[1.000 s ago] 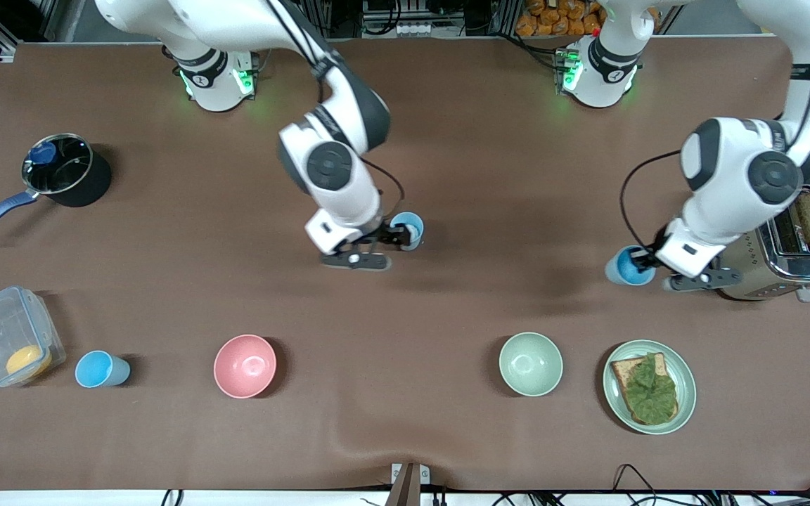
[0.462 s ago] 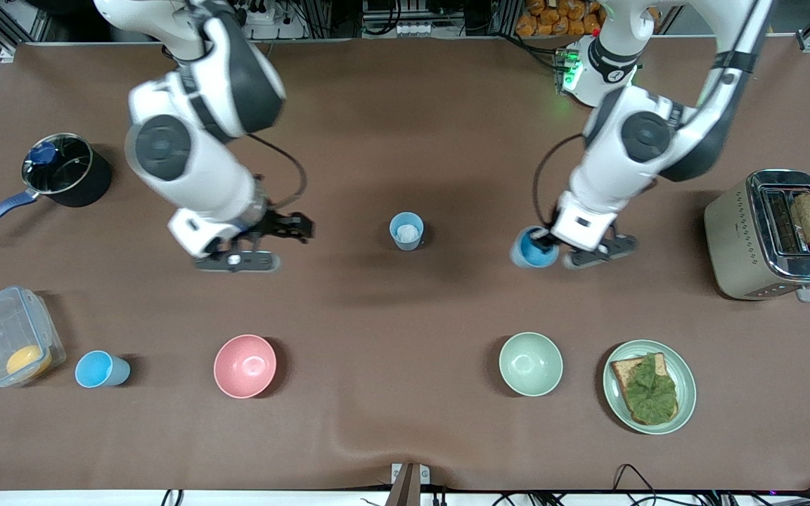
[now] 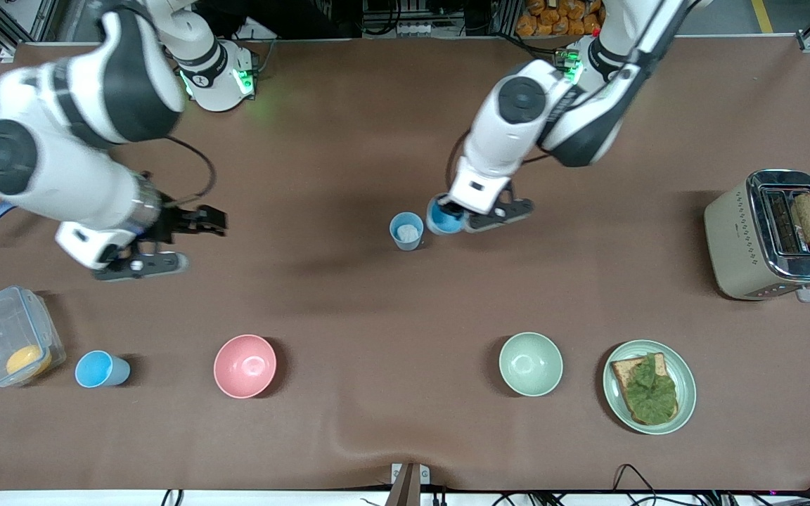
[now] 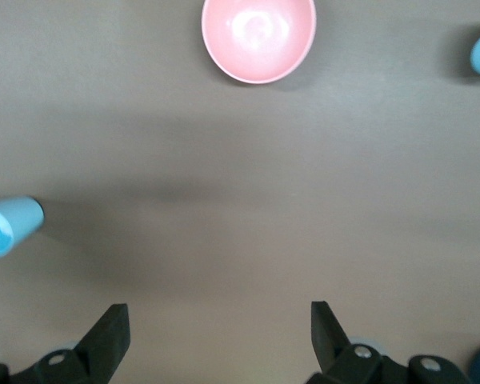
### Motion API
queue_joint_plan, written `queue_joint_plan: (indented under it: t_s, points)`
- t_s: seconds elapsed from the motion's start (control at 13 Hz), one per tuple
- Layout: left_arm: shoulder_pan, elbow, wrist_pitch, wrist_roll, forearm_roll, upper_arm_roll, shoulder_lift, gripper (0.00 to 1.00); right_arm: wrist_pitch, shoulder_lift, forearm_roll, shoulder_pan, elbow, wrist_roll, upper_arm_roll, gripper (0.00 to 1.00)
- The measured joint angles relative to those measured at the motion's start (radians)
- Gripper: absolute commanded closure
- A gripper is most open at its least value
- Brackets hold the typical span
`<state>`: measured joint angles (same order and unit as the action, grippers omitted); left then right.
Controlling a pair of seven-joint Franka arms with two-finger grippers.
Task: Stack blue cups with both arms
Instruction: 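Lower the left cup into the placed cup while the right gripper withdraws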
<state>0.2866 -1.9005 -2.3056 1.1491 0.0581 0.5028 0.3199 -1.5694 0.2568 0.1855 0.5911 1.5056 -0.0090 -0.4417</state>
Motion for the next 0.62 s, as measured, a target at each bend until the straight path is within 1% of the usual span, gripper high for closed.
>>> queue_joint_plan:
  t_s: [0.23, 0.46, 0.62]
  points:
    - [0.067, 0.09, 0.017, 0.109, 0.083, -0.003, 0.1, 1.0, 0.054, -0.009, 0.0, 0.0, -0.017, -0.052, -0.043, 0.0]
    - [0.095, 0.121, 0.021, 0.152, 0.141, -0.004, 0.179, 1.0, 0.075, -0.009, -0.002, 0.0, -0.019, -0.088, -0.072, 0.0]
    - [0.103, 0.13, 0.021, 0.155, 0.15, -0.005, 0.203, 1.0, 0.103, -0.01, -0.002, 0.0, -0.025, -0.102, -0.089, 0.0]
